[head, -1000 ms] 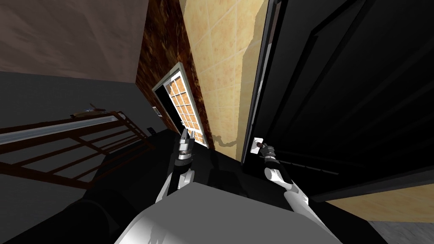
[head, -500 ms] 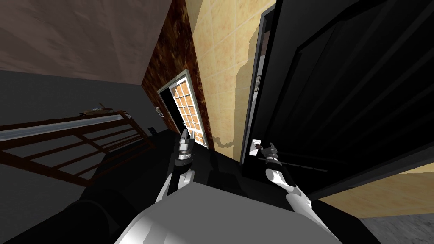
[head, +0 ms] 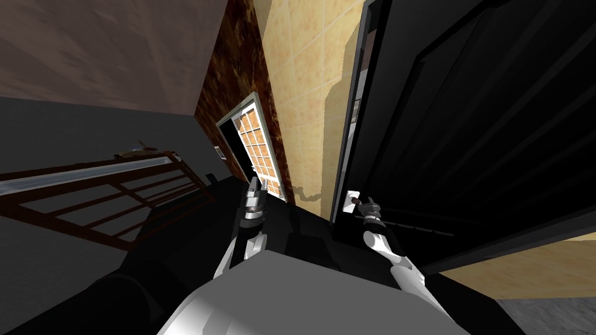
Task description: Pull the door open
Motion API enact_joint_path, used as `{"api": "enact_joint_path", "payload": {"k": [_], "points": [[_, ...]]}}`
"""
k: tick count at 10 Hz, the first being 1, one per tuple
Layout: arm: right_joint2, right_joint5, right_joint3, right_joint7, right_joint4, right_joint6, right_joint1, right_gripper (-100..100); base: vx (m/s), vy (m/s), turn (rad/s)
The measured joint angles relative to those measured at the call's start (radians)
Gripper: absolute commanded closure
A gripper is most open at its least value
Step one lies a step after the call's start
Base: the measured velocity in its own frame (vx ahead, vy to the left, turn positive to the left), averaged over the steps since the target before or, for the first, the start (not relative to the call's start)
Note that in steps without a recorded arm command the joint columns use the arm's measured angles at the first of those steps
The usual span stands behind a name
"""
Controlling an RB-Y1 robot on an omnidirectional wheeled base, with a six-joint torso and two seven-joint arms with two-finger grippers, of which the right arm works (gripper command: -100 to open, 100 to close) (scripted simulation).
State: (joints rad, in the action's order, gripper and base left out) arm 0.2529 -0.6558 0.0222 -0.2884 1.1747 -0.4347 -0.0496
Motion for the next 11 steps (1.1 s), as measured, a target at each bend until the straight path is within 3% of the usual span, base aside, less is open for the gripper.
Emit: {"api": "enact_joint_path", "payload": {"k": [4, 5, 7, 9, 10, 11], "points": [[-0.002, -0.032, -0.005, -0.041, 0.024, 0.005, 0.018, -100, -0.021, -0.015, 0.013], [-0.003, -0.038, -0.017, -0.061, -0.001, -0.008, 0.006, -100, -0.058, -0.007, 0.075], [-0.009, -0.089, -0.02, -0.113, 0.032, -0.003, 0.029, -100, -0.071, -0.031, 0.057], [-0.011, -0.126, -0.025, -0.166, 0.009, 0.0, 0.009, -100, -0.053, -0.015, 0.044], [-0.021, -0.138, -0.024, -0.174, 0.034, 0.007, 0.026, -100, -0.032, 0.0, 0.021], [-0.017, -0.141, -0.029, -0.183, 0.036, 0.006, 0.03, -100, -0.044, -0.012, 0.054]]}}
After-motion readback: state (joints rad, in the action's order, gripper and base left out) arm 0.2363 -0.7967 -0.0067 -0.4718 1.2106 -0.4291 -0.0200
